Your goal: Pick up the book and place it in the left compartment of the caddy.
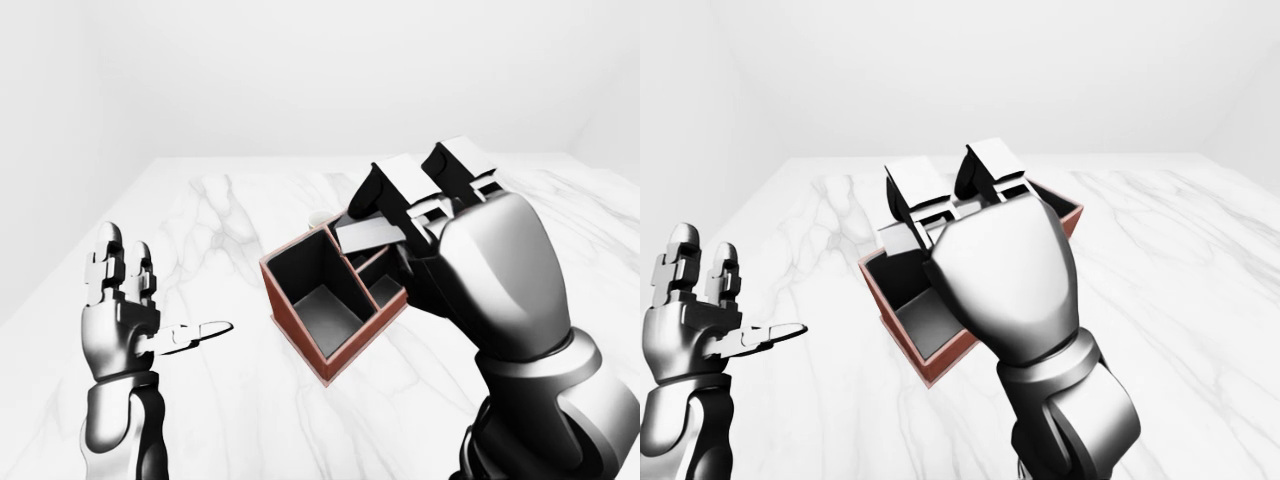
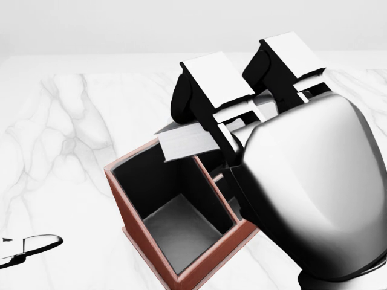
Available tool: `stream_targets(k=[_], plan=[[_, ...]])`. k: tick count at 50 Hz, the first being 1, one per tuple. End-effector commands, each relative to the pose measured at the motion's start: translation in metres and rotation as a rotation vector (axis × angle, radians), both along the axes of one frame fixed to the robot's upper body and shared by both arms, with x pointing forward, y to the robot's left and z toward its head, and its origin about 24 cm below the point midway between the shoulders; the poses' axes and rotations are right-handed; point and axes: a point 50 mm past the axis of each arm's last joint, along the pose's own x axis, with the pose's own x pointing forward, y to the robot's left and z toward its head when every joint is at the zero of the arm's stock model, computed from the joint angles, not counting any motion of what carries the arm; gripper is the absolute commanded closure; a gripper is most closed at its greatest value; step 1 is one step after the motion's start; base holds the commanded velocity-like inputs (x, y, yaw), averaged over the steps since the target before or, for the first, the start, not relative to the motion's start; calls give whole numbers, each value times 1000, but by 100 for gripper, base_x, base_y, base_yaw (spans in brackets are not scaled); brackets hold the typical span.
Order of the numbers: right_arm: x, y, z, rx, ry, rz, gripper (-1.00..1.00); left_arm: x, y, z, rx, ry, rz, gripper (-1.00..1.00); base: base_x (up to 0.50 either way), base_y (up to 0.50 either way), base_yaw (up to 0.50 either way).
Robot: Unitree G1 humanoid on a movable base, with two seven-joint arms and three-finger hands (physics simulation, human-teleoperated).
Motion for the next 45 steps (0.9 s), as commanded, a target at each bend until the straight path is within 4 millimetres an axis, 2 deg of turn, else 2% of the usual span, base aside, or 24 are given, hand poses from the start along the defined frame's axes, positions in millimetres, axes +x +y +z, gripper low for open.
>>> stream_targets(k=[1, 7, 19, 24, 27, 35, 45], plan=[[-6, 0, 9, -16, -63, 66, 100, 0, -1, 0, 2, 0, -1, -100, 0, 0, 0], [-6, -5, 12, 11, -67, 108, 100, 0, -1, 0, 2, 2, -1, -100, 0, 0, 0], [-9, -20, 14, 130, -20, 362, 100, 0, -2, 1, 5, -1, -2, -100, 0, 0, 0], [-13, -32, 18, 227, -16, 529, 100, 0, -2, 0, 5, 2, -2, -100, 0, 0, 0], [-1, -46, 11, 342, 56, 612, 100, 1, -1, -1, 3, 7, -2, -100, 0, 0, 0], [16, -66, -6, 513, 215, 818, 100, 1, -2, -2, 4, 9, -3, -100, 0, 0, 0], [24, -71, -20, 658, 325, 962, 100, 0, -2, -1, 7, 6, -2, -100, 0, 0, 0]])
